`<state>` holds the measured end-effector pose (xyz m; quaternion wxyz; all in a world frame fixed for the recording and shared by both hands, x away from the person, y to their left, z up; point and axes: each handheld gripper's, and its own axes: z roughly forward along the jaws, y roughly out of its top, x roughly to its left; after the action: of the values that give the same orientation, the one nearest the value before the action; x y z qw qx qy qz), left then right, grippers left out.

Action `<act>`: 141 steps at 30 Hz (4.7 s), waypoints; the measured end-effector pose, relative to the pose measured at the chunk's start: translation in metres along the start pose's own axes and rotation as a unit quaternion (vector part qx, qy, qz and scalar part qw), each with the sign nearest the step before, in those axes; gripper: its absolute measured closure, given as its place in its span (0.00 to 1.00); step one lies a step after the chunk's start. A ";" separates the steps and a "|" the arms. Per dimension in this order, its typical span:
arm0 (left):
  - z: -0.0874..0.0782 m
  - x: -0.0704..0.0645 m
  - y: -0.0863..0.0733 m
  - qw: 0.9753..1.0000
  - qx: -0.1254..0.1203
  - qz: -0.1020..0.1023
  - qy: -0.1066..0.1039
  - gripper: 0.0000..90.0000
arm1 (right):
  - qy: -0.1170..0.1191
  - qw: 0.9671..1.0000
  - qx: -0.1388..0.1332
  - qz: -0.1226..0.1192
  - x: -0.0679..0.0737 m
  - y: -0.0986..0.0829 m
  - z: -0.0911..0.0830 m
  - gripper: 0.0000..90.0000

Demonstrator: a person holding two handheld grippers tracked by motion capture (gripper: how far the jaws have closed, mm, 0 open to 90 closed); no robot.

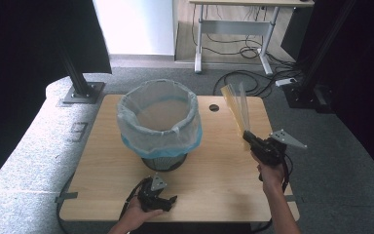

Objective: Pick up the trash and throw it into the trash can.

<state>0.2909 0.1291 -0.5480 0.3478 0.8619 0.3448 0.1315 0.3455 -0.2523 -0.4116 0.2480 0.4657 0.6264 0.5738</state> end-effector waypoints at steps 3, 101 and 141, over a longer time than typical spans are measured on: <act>0.000 0.000 0.000 1.000 0.000 0.000 0.000 0.17 | -0.001 1.000 -0.012 -0.006 0.006 0.006 -0.003 0.97; 0.000 0.000 0.000 1.000 0.002 0.001 0.001 0.17 | 0.076 0.992 -0.069 -0.067 0.094 0.073 0.015 0.96; 0.000 0.000 0.000 1.000 0.002 0.001 0.001 0.17 | 0.112 0.988 -0.047 -0.093 0.148 0.082 0.062 0.96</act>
<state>0.2909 0.1292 -0.5481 0.3452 0.8629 0.3444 0.1325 0.3568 -0.1007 -0.3140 0.2505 0.3255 0.6631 0.6258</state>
